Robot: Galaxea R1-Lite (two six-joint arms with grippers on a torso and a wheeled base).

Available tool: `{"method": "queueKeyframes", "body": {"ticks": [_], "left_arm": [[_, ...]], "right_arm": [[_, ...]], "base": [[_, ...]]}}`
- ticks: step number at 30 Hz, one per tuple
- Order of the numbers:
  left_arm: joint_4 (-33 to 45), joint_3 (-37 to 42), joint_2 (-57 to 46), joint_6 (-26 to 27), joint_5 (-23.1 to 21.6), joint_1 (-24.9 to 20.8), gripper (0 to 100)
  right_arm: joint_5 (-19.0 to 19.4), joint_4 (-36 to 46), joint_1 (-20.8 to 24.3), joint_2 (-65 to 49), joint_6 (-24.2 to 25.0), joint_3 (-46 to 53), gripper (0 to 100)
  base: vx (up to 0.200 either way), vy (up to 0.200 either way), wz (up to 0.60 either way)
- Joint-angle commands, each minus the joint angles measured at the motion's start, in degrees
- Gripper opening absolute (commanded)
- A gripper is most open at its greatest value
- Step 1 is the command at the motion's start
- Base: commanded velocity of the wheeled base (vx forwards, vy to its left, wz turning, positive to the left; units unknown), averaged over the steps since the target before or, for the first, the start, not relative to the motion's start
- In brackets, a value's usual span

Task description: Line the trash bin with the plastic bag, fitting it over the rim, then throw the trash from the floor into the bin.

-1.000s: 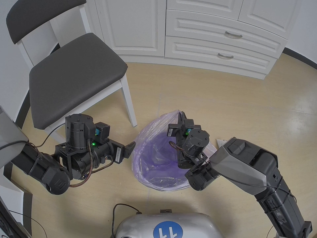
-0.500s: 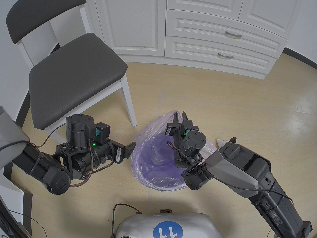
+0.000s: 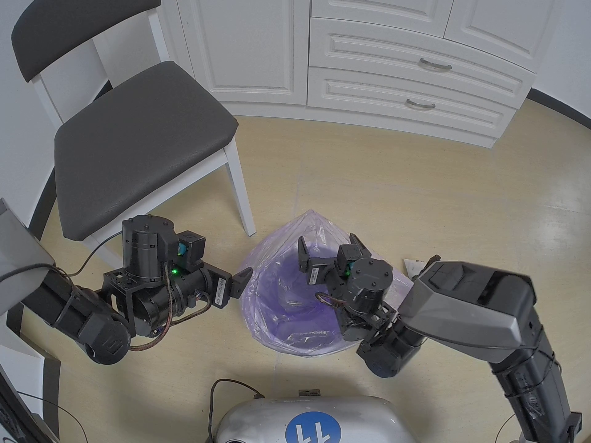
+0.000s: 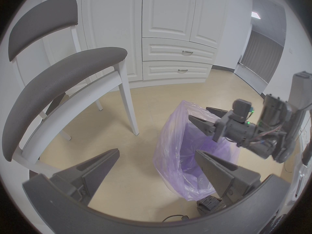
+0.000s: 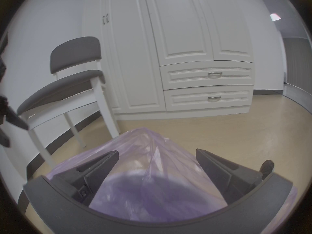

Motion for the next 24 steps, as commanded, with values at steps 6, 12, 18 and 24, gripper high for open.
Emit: {"method": "queueKeyframes", "body": {"ticks": [6, 12, 18, 24], "left_arm": [[-0.44, -0.26, 3.35, -0.27, -0.42, -0.85, 100], [-8.88, -1.23, 9.15, -0.62, -0.42, -1.03, 100], [-14.33, -1.58, 13.28, -0.62, -0.42, -1.29, 100], [-15.03, -1.76, 14.34, -0.62, -0.42, -1.55, 100]], "right_arm": [[8.7, -0.87, 0.51, -26.86, -6.12, 30.06, 100], [8.96, 11.35, -3.53, -29.93, -7.17, 32.7, 100], [9.05, 12.93, -4.94, -28.44, -7.17, 32.0, 100], [9.05, 13.19, -4.85, -27.12, -7.43, 33.14, 100]], "base": [[0.0, 0.0, 0.0], [0.0, 0.0, 0.0], [0.0, 0.0, 0.0], [0.0, 0.0, 0.0]]}}
